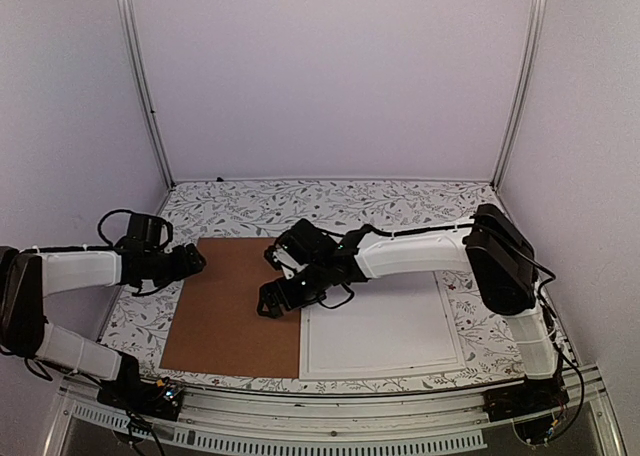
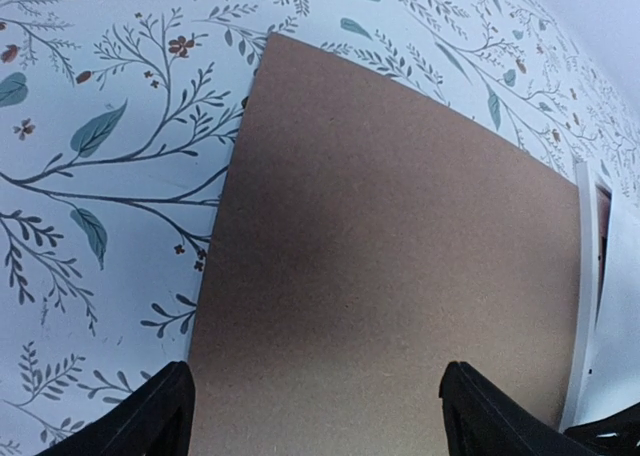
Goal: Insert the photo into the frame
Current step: Pick up the backboard from the center of the board.
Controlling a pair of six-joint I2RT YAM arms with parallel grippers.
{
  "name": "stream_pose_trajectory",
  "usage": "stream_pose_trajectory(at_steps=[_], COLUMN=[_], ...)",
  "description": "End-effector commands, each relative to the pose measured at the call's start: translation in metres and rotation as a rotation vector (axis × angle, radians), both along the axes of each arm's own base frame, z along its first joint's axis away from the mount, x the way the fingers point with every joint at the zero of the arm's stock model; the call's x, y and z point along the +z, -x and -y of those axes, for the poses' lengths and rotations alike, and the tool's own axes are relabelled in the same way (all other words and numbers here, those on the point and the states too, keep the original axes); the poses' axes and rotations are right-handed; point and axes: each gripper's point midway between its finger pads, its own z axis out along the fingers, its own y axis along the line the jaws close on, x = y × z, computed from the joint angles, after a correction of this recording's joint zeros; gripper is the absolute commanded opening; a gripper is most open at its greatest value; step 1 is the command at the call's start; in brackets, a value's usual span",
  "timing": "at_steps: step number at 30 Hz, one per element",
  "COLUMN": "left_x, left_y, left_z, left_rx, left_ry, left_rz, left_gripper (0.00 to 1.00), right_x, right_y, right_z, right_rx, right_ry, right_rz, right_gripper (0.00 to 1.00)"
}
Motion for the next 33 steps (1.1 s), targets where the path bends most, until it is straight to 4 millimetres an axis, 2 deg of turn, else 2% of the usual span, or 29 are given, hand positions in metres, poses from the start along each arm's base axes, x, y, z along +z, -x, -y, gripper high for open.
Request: stream_pose_trajectory(at_steps=[1,6,13,20,22,26,33], left_x=[-0.004,-0.003,-0.009,-0.017,-0.017,-0.019,-0.031], left_y=[0.0,0.0,0.003,0.009,0.01,0.011,0.018], left_z=[-0.008,-0.011,-0.013,-0.012,-0.012,-0.01,-0.008], left_rx=[0.022,0.028,0.039,0.035,0.035,0.021,0.001], left_ry=[-0.023,-0.037,-0.04,-0.035,-0.037,-0.032,-0.036], left_rz=[0.009,0.014,-0.004,-0.024,-0.025,-0.031,-0.066], left_gripper=[0.88,0.88,0.87,0.87,0.87,0.87,0.86], right_x=[-0.017,-0.03,-0.043,-0.043,-0.04,-0.034,-0.041], right_y=[0.004,-0.005,-0.019,-0.039,-0.041,-0.037,-0.032], right_z=[-0.003,0.012,0.045,0.079,0.081,0.066,0.052], right_rx=[-0.011,-0.082,-0.17,-0.25,-0.254,-0.225,-0.217], right_ry=[0.062,0.17,0.306,0.393,0.389,0.312,0.231], right_rz=[-0.05,-0.04,-0.014,0.026,0.031,-0.001,-0.049], right_gripper=[0.99,0.99,0.99,0.99,0.99,0.99,0.99])
